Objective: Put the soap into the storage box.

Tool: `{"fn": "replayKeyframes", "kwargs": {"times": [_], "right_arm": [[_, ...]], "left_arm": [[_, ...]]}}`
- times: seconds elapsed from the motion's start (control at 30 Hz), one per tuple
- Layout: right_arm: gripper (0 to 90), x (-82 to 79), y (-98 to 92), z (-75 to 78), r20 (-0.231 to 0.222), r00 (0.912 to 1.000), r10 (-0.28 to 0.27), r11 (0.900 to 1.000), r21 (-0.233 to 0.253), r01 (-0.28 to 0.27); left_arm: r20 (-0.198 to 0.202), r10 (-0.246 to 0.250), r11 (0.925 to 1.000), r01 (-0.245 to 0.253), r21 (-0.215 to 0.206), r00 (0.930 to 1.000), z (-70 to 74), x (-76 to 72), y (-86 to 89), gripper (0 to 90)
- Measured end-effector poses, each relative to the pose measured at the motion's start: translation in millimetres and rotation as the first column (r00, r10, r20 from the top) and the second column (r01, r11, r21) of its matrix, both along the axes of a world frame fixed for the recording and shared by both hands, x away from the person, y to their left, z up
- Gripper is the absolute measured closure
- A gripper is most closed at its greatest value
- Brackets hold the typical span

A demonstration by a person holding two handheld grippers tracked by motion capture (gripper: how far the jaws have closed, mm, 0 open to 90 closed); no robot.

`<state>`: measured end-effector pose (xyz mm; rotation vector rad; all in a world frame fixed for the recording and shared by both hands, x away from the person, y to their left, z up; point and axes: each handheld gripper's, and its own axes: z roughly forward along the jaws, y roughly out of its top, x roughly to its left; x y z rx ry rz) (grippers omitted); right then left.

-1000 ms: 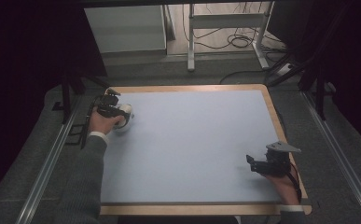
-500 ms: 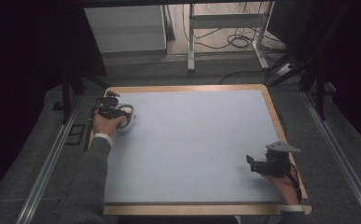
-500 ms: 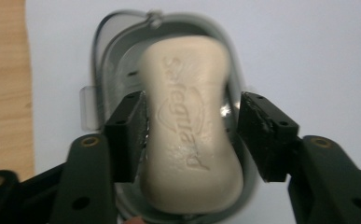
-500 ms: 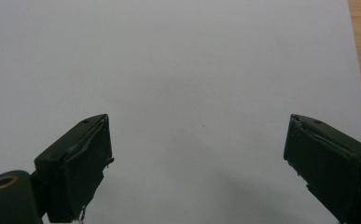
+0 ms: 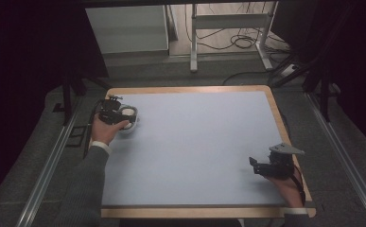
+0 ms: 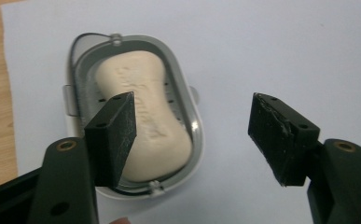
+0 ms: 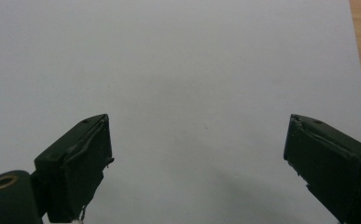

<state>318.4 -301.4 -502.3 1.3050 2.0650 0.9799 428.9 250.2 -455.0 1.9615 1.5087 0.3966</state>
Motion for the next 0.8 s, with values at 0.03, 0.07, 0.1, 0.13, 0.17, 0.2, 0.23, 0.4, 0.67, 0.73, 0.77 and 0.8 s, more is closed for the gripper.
{"fn": "replayKeyframes", "kwargs": {"times": [0.03,0.07,0.1,0.13,0.17,0.2,0.23,0.4,0.67,0.73,0.77,0.8], "right_arm": [[7.7,-0.1,-0.6,0.2,0.000,1.0000,-0.002,1.000,0.000,0.002],[7.7,-0.2,-0.9,0.3,0.001,1.0000,-0.002,1.000,0.000,0.002],[7.7,-0.2,-1.1,0.3,0.002,1.0000,-0.002,1.000,0.000,0.002],[7.7,-0.3,-1.1,0.3,0.002,1.0000,-0.002,1.000,0.000,0.002],[7.7,-0.4,-1.0,0.2,0.001,1.0000,-0.002,1.000,0.001,0.002],[7.7,-0.5,-0.8,0.2,0.000,1.0000,-0.003,1.000,0.001,0.003],[7.7,-0.5,-0.8,0.2,0.000,1.0000,-0.003,1.000,0.001,0.003],[7.7,-1.5,0.6,1.7,0.007,1.0000,0.002,1.000,-0.001,-0.002],[7.7,-2.0,0.6,2.4,0.010,1.0000,0.001,1.000,-0.003,-0.001],[7.7,-2.1,0.9,2.6,0.009,1.0000,0.001,1.000,-0.004,-0.001],[7.7,-2.2,1.2,2.7,0.009,1.0000,0.001,1.000,-0.005,-0.001],[7.7,-2.2,1.5,2.7,0.010,0.9999,0.002,1.000,-0.005,-0.002]], "left_arm": [[0.004,-0.015,0.9998,0.015,-0.011,0.9999,0.4,-3.0,-0.9,31.6],[0.011,-0.026,0.9993,0.026,-0.025,0.9996,0.4,-6.2,-2.5,31.6],[0.021,-0.053,0.9981,0.054,-0.029,0.9984,0.8,-13.1,-6.2,31.3],[0.025,-0.067,0.9973,0.068,-0.029,0.9974,0.8,-16.6,-8.0,31.1],[0.026,-0.076,0.9966,0.077,-0.031,0.9968,0.6,-19.1,-9.4,30.7],[0.030,-0.093,0.9949,0.094,-0.036,0.9952,0.0,-23.5,-11.5,30.1],[0.030,-0.093,0.9949,0.094,-0.036,0.9952,0.0,-23.5,-11.5,30.0],[0.051,-0.168,0.9855,0.169,-0.014,0.9845,-6.4,-46.6,-20.6,28.6],[0.070,-0.211,0.9762,0.213,-0.037,0.9751,-28.2,-83.9,-27.3,27.1],[0.071,-0.217,0.9749,0.220,-0.037,0.9736,-31.6,-87.4,-28.3,26.7],[0.072,-0.221,0.9740,0.224,-0.035,0.9726,-34.6,-90.9,-29.4,26.7],[0.073,-0.225,0.9731,0.228,-0.032,0.9716,-37.3,-94.6,-30.4,26.5]]}}
